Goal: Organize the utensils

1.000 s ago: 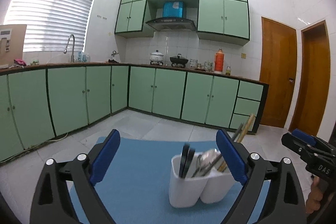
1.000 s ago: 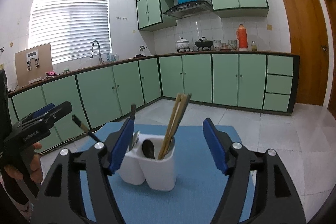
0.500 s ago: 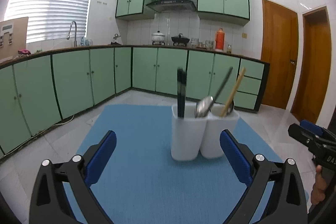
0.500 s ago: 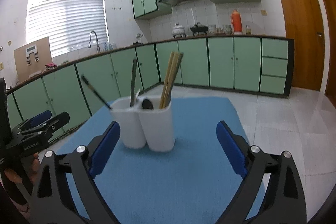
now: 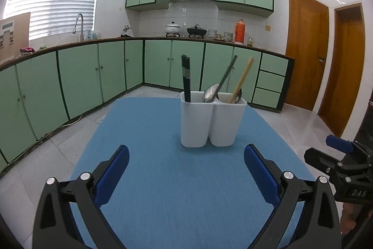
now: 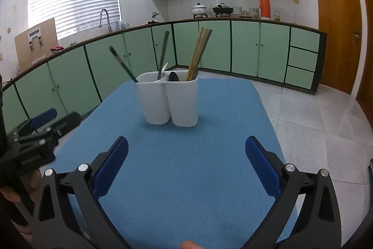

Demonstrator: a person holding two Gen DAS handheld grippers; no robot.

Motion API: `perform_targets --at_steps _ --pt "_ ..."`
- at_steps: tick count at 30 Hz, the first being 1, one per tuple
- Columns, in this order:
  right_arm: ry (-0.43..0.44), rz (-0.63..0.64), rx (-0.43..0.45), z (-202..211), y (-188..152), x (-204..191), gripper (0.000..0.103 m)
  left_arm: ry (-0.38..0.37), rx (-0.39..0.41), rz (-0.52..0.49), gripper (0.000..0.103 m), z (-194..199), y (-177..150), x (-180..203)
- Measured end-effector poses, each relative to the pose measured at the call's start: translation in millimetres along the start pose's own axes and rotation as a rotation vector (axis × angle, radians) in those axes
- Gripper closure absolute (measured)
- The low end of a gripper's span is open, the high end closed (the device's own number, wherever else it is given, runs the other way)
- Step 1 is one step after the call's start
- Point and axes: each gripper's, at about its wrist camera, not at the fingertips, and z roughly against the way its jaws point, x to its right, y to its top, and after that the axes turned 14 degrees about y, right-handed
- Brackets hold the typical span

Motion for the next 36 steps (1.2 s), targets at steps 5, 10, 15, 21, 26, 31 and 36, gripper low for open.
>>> perform_targets --at_steps 5,10,15,21,26,31,36 --pt "0.013 -0.029 -0.018 13.5 1.2 -6.9 0.005 0.006 0.009 -0.018 0.006 20.6 -7.3 1.2" --pt "0.009 -0.012 -0.019 23.2 -2.4 -13.7 0.006 0.009 -0.001 -0.020 0.006 31.5 -11.3 -1.6" --pt "0.005 0.010 -0.016 28.3 -3.5 -19.3 0.006 0.006 0.001 -0.021 0.006 38.9 -12.0 0.5" --pt "-0.005 0.010 -0.044 27.1 -4.6 -21.1 0.006 0.006 -0.029 -0.021 0.006 40.4 -15.7 -2.5" --pt "-0.019 0.013 -0.052 23.5 0.8 -19.8 0.006 0.011 -0.043 -0.010 0.006 39.3 -14.8 -5.8" --pt "-0.017 0.016 -0.044 24.3 1.3 -18.9 0.006 0.009 -0.047 -0.004 0.006 39.6 -12.5 -5.5" --pt "-0.022 0.017 -0.042 25.1 0.3 -16.9 0.006 0.009 -0.047 0.001 0.006 40.6 -11.7 -6.3"
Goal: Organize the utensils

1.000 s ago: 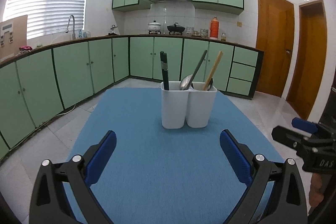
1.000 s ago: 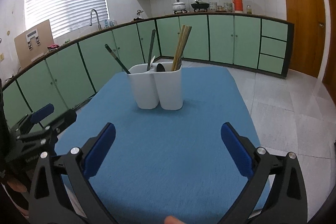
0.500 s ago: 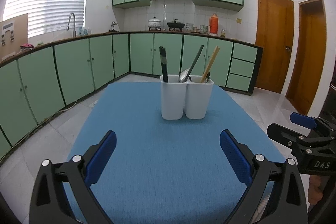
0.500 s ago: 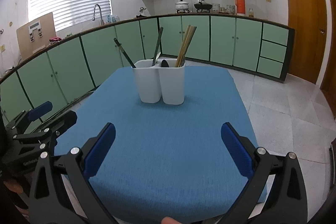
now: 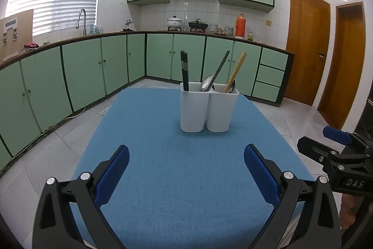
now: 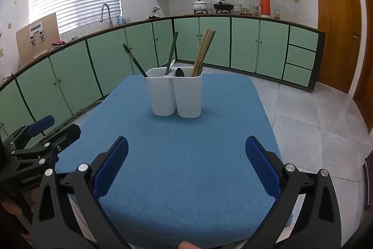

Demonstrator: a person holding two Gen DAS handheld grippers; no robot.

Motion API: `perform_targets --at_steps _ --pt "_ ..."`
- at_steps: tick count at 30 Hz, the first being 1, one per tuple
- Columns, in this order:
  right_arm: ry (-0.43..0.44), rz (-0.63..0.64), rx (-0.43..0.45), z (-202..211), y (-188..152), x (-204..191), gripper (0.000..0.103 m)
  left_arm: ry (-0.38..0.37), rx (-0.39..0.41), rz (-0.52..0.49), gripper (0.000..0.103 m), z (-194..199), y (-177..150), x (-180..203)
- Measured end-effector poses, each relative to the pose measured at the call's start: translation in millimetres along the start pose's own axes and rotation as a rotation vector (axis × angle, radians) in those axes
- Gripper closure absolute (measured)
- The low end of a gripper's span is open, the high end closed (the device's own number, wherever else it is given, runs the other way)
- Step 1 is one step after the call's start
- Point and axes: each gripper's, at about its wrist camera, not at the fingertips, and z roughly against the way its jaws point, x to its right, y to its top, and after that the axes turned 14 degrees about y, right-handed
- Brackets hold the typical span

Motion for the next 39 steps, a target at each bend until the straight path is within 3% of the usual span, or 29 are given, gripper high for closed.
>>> perform_targets --at_steps 39 --pt "0.004 0.013 -0.003 -5.6 1.4 -3.0 0.006 0.007 -0.006 0.004 0.006 -0.3 0.9 -4.8"
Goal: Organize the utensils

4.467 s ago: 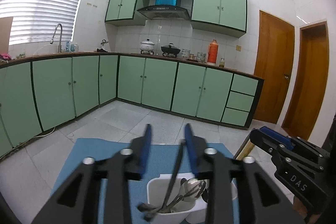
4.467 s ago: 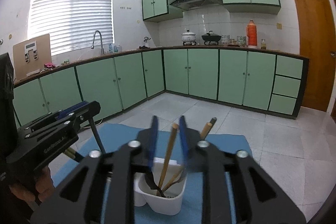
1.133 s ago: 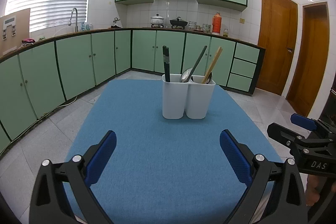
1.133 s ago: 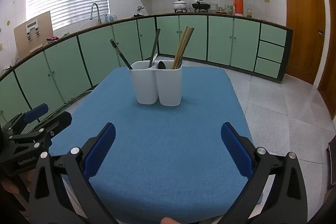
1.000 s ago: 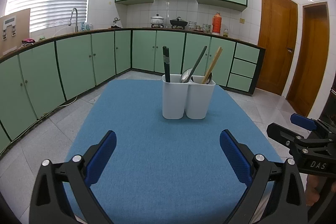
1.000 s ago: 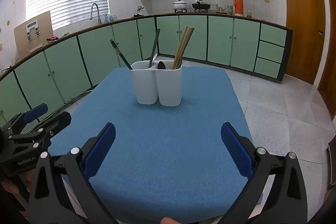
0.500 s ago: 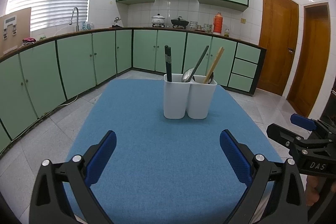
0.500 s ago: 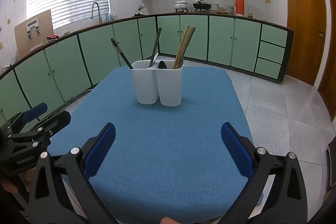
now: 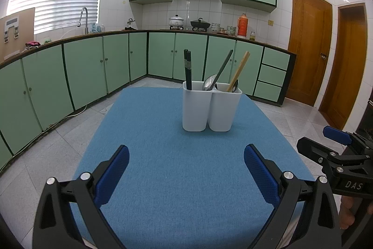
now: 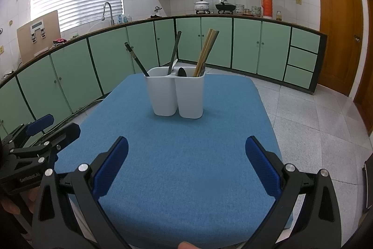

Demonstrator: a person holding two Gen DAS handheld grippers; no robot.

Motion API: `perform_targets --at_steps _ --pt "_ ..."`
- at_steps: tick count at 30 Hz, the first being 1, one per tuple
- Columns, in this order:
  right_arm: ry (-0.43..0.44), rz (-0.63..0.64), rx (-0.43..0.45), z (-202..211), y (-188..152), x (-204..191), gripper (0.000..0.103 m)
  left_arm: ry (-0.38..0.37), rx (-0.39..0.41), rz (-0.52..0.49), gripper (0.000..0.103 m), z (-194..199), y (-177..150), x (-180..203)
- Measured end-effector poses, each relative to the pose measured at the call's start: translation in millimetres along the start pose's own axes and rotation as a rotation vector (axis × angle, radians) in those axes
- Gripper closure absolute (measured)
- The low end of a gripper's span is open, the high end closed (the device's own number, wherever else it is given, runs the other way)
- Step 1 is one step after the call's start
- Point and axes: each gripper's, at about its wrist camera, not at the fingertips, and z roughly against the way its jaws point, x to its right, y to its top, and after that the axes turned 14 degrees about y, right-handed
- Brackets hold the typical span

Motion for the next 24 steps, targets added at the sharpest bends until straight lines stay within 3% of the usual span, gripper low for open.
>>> perform_targets --at_steps 24 --pt "0.000 -0.001 0.000 -0.4 -0.3 0.0 0.006 0.005 -0.002 -0.002 0.006 -2.2 -2.4 -1.7"
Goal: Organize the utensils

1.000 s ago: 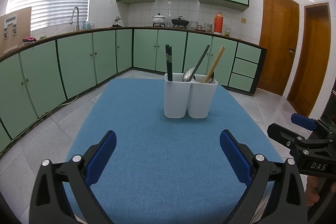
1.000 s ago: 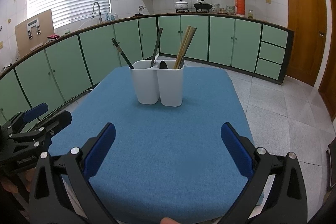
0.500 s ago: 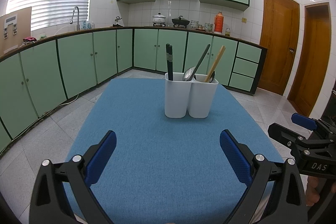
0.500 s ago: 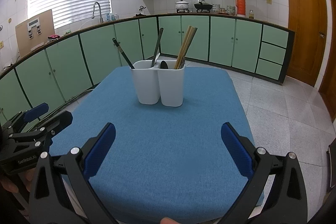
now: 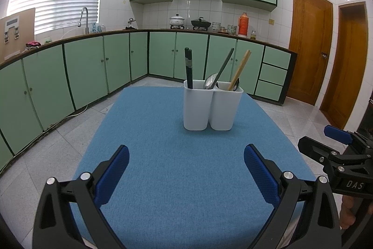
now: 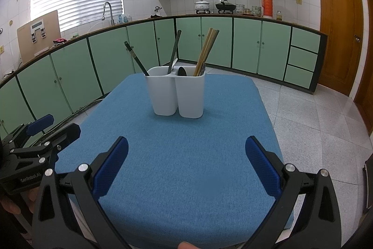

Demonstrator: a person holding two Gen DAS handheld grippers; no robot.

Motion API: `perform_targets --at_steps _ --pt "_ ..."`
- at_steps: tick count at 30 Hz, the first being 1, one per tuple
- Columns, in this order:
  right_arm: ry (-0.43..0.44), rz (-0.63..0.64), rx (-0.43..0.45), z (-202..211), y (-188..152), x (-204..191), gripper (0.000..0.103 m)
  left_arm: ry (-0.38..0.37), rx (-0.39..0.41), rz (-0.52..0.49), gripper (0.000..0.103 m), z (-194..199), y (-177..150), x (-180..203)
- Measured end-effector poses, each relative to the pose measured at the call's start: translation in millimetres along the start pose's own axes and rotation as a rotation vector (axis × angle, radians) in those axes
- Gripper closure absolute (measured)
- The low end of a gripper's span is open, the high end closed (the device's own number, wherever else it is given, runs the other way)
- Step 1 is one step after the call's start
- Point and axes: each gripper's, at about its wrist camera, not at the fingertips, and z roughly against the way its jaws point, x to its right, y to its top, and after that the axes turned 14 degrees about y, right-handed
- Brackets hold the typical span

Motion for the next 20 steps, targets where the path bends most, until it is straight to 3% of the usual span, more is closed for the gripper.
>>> perform_targets --at_steps 20 --pt "0.001 0.001 -0.001 -2.6 -1.6 0.6 0.006 0.005 -0.004 0.000 0.007 -3.1 -4.6 -1.2"
